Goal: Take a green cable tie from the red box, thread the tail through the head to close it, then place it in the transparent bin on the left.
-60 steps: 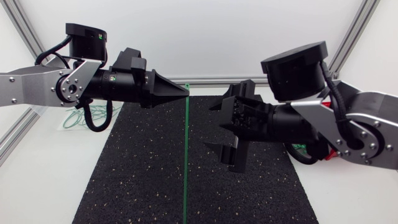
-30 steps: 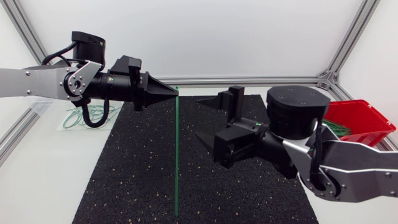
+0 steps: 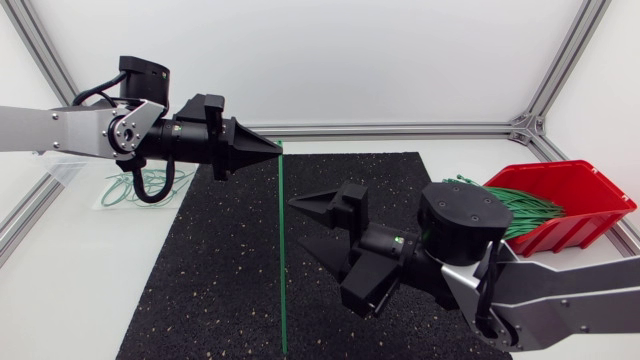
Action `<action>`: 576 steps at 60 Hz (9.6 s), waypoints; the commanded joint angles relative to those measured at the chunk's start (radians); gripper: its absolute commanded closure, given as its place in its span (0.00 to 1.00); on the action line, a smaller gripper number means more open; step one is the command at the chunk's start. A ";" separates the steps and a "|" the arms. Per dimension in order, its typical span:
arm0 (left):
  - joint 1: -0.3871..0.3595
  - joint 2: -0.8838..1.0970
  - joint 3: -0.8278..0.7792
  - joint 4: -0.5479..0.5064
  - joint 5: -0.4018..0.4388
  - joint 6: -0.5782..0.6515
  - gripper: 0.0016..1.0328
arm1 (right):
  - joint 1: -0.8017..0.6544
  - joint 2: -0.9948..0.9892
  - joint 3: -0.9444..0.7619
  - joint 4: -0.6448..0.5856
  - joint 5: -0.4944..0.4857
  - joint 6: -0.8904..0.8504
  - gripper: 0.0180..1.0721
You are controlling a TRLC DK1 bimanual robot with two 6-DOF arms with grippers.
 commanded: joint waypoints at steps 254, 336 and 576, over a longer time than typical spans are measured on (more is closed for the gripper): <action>-0.164 -0.170 -0.235 0.255 -0.080 -0.007 0.97 | -0.195 -0.107 0.978 -2.221 -0.725 1.214 0.95; -0.244 -0.283 -0.419 0.564 -0.215 -0.005 0.97 | -0.232 -0.067 0.945 -2.285 -0.925 1.921 0.95; -0.573 -0.651 -0.655 0.785 -0.698 0.125 0.97 | -0.297 0.125 1.017 -2.270 -1.043 2.076 0.95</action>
